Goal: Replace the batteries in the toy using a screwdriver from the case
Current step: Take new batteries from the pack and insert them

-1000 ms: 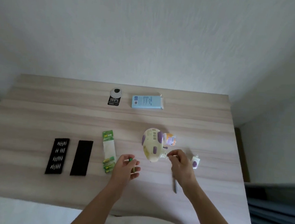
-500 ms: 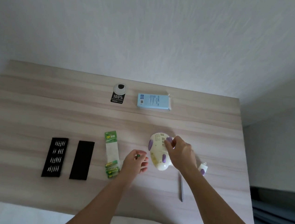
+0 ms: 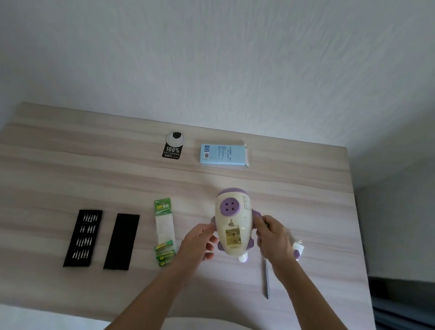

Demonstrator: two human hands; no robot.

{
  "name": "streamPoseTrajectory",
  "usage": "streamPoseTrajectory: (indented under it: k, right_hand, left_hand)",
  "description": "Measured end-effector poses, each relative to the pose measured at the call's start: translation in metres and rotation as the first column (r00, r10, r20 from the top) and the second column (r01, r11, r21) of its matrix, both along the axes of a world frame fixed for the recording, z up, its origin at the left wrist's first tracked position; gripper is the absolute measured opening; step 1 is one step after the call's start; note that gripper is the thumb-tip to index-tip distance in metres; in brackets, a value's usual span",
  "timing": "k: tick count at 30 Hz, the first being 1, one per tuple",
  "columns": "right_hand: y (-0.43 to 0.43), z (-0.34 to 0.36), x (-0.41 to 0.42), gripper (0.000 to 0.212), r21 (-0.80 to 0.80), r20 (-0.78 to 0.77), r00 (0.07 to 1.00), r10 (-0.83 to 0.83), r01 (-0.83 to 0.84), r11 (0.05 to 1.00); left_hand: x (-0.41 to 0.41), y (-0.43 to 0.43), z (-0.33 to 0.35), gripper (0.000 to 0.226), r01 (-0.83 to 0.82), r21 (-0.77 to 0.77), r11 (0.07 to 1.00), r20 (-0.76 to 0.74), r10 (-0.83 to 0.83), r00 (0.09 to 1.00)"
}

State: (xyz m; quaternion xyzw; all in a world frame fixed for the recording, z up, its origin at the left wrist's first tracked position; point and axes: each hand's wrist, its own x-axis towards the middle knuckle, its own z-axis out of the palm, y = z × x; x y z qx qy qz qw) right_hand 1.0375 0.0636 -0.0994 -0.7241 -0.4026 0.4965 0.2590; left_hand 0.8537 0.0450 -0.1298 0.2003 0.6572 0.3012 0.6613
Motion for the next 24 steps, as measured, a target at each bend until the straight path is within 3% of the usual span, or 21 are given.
streamPoseTrajectory:
  k: [3,6,18,24]
  right_hand:
    - [-0.011,-0.010,0.004,0.040,-0.104,-0.193,0.974,-0.115,0.096,0.990]
    - [-0.020,-0.017,0.010,0.039,-0.158,-0.281,0.948,-0.150,0.108,0.981]
    - [-0.041,-0.029,0.015,0.039,-0.241,-0.286,0.931,-0.226,0.158,0.958]
    - [-0.052,-0.030,0.021,0.021,-0.241,-0.258,0.934,-0.249,0.187,0.952]
  left_hand:
    - [0.006,-0.004,0.000,0.035,-0.030,0.002,1.000,0.010,0.030,1.000]
    - [0.011,-0.010,-0.002,0.030,0.010,0.030,0.999,0.004,-0.011,1.000]
    - [0.025,-0.020,-0.004,0.015,0.071,0.033,0.997,-0.048,-0.070,0.996]
    - [0.023,-0.024,-0.007,0.016,0.078,0.011,0.997,-0.110,-0.077,0.991]
